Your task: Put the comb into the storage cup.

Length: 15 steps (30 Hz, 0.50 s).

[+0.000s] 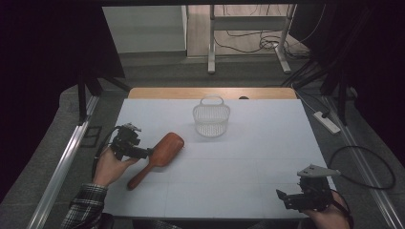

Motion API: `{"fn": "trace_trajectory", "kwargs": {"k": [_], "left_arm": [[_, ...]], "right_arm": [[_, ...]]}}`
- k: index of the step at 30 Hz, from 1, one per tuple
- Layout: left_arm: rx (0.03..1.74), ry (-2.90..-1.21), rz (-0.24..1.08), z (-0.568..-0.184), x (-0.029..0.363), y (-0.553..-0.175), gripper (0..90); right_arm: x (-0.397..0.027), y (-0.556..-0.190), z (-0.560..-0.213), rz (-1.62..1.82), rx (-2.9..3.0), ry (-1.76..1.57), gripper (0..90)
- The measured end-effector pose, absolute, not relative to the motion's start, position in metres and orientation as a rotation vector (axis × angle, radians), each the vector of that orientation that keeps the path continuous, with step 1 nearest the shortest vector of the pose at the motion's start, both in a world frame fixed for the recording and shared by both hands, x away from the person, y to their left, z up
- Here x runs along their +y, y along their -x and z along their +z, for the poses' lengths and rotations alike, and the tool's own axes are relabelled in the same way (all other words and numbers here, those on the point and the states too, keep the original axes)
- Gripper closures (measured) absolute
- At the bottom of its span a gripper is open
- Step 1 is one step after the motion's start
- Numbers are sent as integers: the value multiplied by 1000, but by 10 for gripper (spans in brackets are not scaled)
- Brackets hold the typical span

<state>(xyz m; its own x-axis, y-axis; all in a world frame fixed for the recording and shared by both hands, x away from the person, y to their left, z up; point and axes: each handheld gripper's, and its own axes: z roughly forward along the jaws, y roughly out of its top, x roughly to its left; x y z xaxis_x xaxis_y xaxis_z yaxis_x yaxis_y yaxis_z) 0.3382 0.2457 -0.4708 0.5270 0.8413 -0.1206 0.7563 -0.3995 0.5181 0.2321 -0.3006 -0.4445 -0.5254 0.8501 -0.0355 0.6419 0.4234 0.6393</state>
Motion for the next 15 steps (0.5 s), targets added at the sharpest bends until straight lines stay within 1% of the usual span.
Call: {"fn": "trace_trajectory", "kwargs": {"k": [1, 5, 15], "left_arm": [[1296, -2249, 217, -471, 246, -337, 154], [1294, -2255, 212, -472, 250, -328, 79], [1294, -2258, 223, -472, 256, -306, 8]], "right_arm": [[-301, -232, -444, 817, 2328, -1278, 17], [-301, -232, -444, 817, 2328, -1277, 16], [-300, -232, -444, 818, 2329, -1272, 17]]}}
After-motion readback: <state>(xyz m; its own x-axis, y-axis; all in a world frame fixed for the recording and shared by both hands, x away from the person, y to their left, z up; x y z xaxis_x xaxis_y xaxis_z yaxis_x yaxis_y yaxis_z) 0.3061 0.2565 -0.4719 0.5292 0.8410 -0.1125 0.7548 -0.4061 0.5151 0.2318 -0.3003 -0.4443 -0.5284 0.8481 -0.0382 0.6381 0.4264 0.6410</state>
